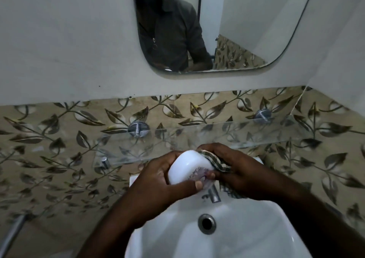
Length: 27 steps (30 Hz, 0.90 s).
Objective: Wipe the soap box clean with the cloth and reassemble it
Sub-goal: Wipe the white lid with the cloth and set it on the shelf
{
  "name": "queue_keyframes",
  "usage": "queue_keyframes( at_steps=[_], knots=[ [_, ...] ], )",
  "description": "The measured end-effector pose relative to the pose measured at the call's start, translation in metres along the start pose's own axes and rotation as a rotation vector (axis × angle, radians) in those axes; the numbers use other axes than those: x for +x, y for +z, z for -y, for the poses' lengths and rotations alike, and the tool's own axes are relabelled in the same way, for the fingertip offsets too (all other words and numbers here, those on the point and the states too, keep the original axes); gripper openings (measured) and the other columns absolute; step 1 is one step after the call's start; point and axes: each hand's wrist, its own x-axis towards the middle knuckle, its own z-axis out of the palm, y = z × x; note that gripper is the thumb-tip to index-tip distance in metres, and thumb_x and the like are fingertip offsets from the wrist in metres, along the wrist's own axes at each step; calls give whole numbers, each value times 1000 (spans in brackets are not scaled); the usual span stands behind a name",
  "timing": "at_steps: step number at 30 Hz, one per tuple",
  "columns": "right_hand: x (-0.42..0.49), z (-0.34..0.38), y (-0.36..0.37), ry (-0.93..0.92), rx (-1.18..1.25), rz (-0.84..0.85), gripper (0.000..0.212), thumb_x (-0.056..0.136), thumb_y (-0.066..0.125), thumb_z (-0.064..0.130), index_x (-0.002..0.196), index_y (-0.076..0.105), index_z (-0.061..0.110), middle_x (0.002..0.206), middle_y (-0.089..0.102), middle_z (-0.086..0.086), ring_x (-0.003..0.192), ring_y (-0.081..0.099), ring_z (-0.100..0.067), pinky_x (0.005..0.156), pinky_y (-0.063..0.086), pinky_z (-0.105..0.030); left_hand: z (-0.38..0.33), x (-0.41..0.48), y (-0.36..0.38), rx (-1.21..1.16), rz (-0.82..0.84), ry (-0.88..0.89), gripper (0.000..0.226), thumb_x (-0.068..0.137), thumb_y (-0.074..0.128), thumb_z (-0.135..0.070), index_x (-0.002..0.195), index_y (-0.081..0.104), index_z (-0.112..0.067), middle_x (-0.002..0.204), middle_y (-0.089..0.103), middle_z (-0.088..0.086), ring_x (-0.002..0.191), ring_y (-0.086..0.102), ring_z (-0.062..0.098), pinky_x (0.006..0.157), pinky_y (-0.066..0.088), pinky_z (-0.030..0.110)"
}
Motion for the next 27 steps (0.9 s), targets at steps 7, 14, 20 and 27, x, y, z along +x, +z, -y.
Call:
queue_keyframes(
  at_steps=[7, 14, 20, 27],
  knots=[
    [3, 13, -6, -70, -31, 34, 51, 94, 56, 11, 137, 50, 38, 137, 56, 12, 128, 50, 2, 107, 39, -19, 12, 6, 19, 101, -24, -51, 21, 73, 75, -7, 89, 73, -20, 78, 73, 3, 64, 58, 14, 54, 46, 38],
    [0, 28, 67, -291, -457, -261, 68, 79, 56, 0, 142, 41, 21, 145, 51, -9, 137, 42, -26, 116, 31, -42, 8, 4, 31, 218, -178, 234, 30, 76, 65, 8, 82, 70, -22, 80, 72, -9, 71, 67, 0, 58, 49, 19],
    [10, 21, 45, -93, -200, -368, 60, 78, 38, 5, 135, 56, 11, 137, 58, -8, 131, 44, -16, 115, 29, -36, 13, 0, 31, 278, -225, 223, 19, 68, 66, -2, 61, 53, -15, 52, 50, -11, 44, 41, -1, 43, 31, 16],
    [13, 15, 40, -174, -295, -265, 61, 81, 43, 3, 141, 50, 17, 145, 52, -5, 139, 40, -19, 117, 27, -44, 20, 0, 35, 218, -322, 244, 9, 69, 66, -6, 67, 60, -12, 57, 56, -7, 48, 45, 0, 43, 36, 20]
  ],
)
